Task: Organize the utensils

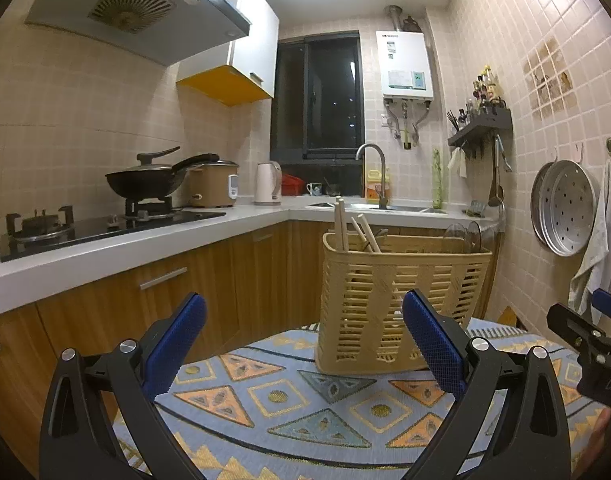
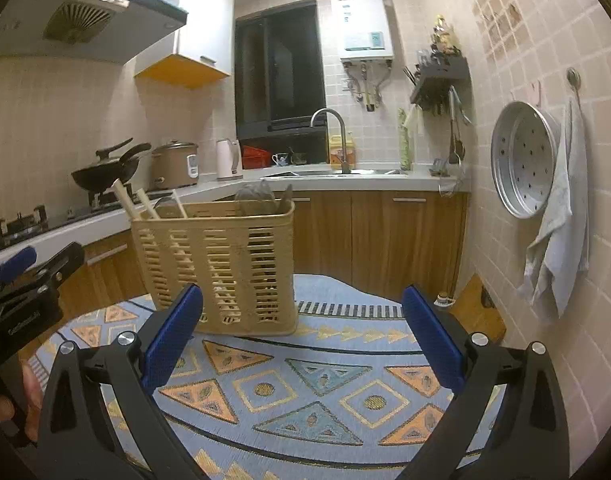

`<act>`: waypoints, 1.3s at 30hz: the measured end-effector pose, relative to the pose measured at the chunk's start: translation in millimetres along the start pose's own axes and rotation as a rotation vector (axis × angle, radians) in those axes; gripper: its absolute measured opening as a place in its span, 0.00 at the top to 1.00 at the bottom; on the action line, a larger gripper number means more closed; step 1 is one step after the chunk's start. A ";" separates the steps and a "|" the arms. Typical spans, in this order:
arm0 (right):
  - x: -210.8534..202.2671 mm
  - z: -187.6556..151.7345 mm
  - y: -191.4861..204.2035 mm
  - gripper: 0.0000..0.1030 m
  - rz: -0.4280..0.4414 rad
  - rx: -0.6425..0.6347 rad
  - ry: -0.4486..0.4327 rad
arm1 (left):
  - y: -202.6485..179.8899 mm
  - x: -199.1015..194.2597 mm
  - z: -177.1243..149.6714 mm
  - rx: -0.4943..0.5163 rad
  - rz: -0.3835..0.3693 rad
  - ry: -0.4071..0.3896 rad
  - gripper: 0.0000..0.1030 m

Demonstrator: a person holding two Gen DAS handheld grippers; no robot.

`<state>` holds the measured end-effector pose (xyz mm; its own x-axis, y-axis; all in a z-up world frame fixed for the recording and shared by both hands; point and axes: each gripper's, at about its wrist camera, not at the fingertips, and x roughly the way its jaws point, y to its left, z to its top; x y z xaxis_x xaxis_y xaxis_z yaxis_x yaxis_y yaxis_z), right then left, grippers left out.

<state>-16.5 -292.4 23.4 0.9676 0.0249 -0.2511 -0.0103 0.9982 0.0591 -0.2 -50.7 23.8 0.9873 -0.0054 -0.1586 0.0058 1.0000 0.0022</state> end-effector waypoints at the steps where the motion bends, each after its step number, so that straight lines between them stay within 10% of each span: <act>1: -0.2 -0.7 2.2 0.07 -0.004 -0.011 -0.001 | -0.4 0.4 0.1 0.001 -0.001 0.003 0.07; 39: 12.6 -6.5 5.0 0.07 -0.001 -0.034 0.053 | -7.8 8.9 -5.6 0.015 -0.027 0.059 0.07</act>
<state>-6.0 -286.8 14.3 0.9529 0.0256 -0.3023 -0.0185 0.9995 0.0264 7.6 -58.5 16.9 0.9757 -0.0322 -0.2169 0.0357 0.9993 0.0121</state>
